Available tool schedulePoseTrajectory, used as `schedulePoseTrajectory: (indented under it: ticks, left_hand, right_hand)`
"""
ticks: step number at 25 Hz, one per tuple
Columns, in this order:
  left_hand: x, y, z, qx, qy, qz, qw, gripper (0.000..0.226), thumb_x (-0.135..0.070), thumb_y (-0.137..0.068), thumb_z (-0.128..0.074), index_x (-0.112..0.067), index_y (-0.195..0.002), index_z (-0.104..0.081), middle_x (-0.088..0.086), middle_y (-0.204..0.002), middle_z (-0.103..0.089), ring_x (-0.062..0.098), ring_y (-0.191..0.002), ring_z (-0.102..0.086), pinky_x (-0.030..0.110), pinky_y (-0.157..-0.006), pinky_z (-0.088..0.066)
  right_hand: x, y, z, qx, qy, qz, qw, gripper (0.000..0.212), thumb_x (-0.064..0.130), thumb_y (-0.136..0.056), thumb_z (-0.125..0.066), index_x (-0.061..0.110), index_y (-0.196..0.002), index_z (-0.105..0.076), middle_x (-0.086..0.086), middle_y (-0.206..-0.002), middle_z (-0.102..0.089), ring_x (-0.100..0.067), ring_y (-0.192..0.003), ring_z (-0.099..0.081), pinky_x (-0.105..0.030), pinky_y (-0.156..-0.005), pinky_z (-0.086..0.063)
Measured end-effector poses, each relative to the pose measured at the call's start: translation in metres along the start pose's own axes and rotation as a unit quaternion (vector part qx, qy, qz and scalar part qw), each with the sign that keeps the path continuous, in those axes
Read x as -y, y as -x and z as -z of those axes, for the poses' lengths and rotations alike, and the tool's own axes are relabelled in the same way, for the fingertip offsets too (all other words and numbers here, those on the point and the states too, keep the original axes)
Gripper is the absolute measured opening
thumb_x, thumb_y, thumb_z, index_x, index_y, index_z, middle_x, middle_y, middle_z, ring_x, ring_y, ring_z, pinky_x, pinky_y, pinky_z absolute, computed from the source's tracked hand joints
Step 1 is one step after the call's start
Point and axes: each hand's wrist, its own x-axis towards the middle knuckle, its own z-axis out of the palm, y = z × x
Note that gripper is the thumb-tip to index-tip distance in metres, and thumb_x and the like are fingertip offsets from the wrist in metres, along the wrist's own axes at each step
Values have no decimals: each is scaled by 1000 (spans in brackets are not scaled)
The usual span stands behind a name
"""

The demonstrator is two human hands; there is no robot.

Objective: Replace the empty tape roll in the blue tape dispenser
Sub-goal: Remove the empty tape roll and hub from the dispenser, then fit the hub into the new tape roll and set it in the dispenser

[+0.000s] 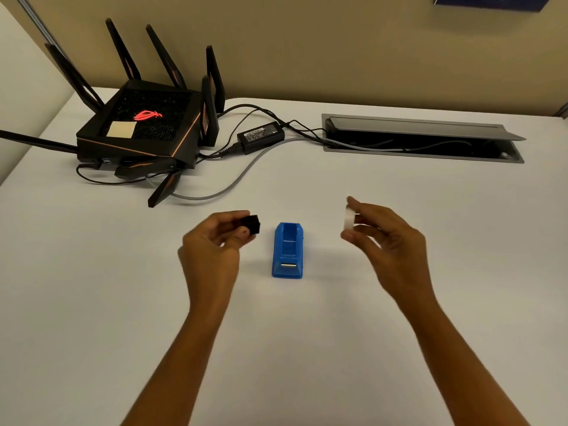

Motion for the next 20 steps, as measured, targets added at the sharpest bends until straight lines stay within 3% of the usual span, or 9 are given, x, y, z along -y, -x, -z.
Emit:
schedulePoseTrajectory:
  ticks: [7, 11, 13, 17, 20]
  left_hand:
    - [6, 4, -7, 36, -18, 11, 999, 25, -4, -80, -62, -22, -96, -68, -2, -92, -72, 10, -81, -70, 33, -82, -56]
    - [17, 10, -14, 80, -29, 46, 995, 27, -5, -80, -63, -26, -95, -68, -4, -94, -73, 10, -83, -70, 34, -85, -54]
    - [21, 11, -15, 95, -37, 50, 994, 28, -6, -79, -64, -30, -93, -68, -7, -93, -73, 9, -83, -70, 31, -84, -53]
    - [23, 13, -20, 108, -51, 54, 991, 29, -10, -77, -67, -37, -87, -68, -16, -88, -72, 6, -84, -68, 24, -80, -51]
    - [22, 14, -22, 109, -51, 56, 991, 31, -11, -77, -67, -41, -84, -67, -24, -81, -71, 0, -83, -67, 12, -71, -48]
  right_hand:
    - [-28, 4, 45, -106, 113, -29, 987, 43, 16, -75, -78, 24, -114, -60, 6, -103, -68, -4, -89, -66, -5, -76, -48]
    - [-64, 18, 84, -128, 252, -54, 958, 38, 7, -75, -77, 15, -109, -61, -4, -103, -67, -13, -79, -62, 0, -70, -44]
    - [-81, 24, 99, -123, 298, -63, 944, 39, 0, -74, -77, 11, -108, -62, -10, -104, -67, -20, -81, -62, -10, -69, -47]
    - [-110, 37, 115, -97, 346, -98, 928, 40, -8, -71, -76, 4, -108, -64, -17, -104, -67, -35, -90, -63, -46, -78, -54]
    - [-120, 43, 114, -81, 351, -109, 927, 39, -9, -72, -75, 2, -108, -64, -20, -105, -67, -39, -94, -60, -52, -81, -52]
